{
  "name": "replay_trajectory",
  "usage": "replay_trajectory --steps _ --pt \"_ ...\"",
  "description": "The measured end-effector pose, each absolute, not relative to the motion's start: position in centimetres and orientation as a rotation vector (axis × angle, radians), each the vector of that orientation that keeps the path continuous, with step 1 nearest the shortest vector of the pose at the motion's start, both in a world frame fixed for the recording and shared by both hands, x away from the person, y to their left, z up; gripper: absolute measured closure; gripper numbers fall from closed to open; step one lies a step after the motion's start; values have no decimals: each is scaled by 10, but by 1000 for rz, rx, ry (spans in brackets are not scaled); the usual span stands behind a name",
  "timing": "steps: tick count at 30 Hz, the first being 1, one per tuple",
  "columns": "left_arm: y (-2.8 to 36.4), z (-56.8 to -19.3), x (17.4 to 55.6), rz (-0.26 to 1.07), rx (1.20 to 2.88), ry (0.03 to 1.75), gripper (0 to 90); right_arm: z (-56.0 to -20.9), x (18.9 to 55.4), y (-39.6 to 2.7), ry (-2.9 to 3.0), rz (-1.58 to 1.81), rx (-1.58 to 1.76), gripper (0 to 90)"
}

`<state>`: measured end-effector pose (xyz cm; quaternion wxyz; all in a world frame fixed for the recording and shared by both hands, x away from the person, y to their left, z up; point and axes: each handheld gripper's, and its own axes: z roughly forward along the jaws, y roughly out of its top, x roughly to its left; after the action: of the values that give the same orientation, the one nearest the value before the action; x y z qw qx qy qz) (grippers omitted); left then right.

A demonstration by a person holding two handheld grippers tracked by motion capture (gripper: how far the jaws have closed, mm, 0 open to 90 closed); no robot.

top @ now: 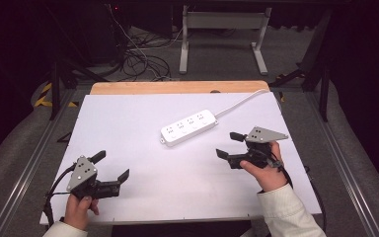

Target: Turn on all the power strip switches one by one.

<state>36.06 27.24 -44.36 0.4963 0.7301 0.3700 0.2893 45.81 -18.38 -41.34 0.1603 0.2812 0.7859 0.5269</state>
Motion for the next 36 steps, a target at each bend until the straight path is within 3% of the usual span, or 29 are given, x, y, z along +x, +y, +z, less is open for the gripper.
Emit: replay_trajectory --steps 20,36 --pt "274 -450 353 709 1785 870 27 -462 446 -230 2243 1502 868 165" --pt "276 -457 358 713 1775 891 9 -485 428 -240 2248 1427 891 165"
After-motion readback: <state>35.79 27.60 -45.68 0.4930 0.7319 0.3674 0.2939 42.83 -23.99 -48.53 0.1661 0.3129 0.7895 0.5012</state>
